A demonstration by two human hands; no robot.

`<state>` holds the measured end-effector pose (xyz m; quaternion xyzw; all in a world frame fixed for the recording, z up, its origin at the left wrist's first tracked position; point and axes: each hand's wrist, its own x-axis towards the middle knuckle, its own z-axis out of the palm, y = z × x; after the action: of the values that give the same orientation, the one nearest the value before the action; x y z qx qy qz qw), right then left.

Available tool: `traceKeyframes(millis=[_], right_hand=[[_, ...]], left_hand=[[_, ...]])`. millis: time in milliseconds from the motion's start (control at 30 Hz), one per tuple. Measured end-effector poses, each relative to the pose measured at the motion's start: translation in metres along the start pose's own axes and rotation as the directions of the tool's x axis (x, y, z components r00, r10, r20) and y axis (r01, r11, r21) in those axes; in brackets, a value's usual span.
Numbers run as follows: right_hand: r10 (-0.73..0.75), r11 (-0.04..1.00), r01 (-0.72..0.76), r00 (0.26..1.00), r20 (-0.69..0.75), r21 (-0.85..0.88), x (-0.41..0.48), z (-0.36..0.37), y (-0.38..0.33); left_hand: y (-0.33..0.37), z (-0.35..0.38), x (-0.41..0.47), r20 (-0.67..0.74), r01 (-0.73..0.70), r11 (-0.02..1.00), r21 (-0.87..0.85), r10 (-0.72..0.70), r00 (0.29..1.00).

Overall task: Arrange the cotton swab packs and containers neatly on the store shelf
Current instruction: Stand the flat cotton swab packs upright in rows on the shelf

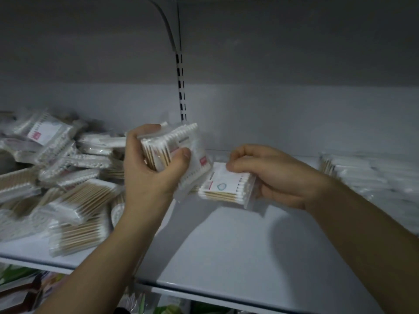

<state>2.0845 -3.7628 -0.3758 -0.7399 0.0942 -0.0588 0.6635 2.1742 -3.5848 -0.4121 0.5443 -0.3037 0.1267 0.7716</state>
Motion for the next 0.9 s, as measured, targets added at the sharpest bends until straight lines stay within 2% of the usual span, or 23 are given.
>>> traceKeyframes(millis=[133, 233, 300, 400, 500, 600, 667, 733, 800, 900], right_hand=[[-0.065, 0.995, 0.073, 0.993, -0.098, 0.073, -0.023, -0.028, -0.011], [-0.128, 0.990, 0.136, 0.974, -0.186, 0.033, -0.052, -0.050, -0.021], [-0.176, 0.984, 0.176, 0.939, -0.295, -0.027, -0.070, -0.063, -0.024], [-0.263, 0.965, 0.240, 0.845, -0.465, -0.109, -0.094, -0.082, -0.028], [-0.318, 0.943, 0.199, 0.773, -0.550, -0.266, -0.110, -0.097, -0.033], [-0.326, 0.890, 0.056, 0.773, -0.544, -0.452, -0.106, -0.109, -0.038], [-0.353, 0.807, -0.037, 0.769, -0.533, -0.589, -0.093, -0.119, -0.044], [-0.412, 0.668, -0.111, 0.769, -0.490, -0.736, -0.076, -0.129, -0.055], [-0.419, 0.486, -0.145, 0.826, -0.376, -0.862, -0.056, -0.133, -0.066], [-0.380, 0.171, -0.104, 0.910, -0.163, -0.980, -0.022, -0.134, -0.066]], left_hand=[[0.004, 0.001, 0.001, -0.015, 0.028, 0.999, 0.020, -0.028, 1.000], [0.010, 0.012, -0.003, 0.018, 0.096, 0.994, -0.044, -0.095, 0.995], [0.016, 0.025, -0.008, 0.056, 0.149, 0.984, -0.097, -0.144, 0.988], [0.024, 0.044, -0.017, 0.111, 0.247, 0.953, -0.174, -0.230, 0.967], [0.025, 0.058, -0.030, 0.154, 0.304, 0.929, -0.212, -0.275, 0.949], [0.021, 0.068, -0.039, 0.149, 0.361, 0.909, -0.207, -0.336, 0.930], [0.018, 0.076, -0.038, 0.174, 0.413, 0.893, -0.178, -0.385, 0.907], [0.016, 0.089, -0.028, 0.208, 0.471, 0.867, -0.161, -0.437, 0.875], [0.013, 0.103, -0.017, 0.224, 0.524, 0.832, -0.182, -0.484, 0.846], [0.006, 0.117, -0.012, 0.223, 0.560, 0.814, -0.153, -0.523, 0.822]])
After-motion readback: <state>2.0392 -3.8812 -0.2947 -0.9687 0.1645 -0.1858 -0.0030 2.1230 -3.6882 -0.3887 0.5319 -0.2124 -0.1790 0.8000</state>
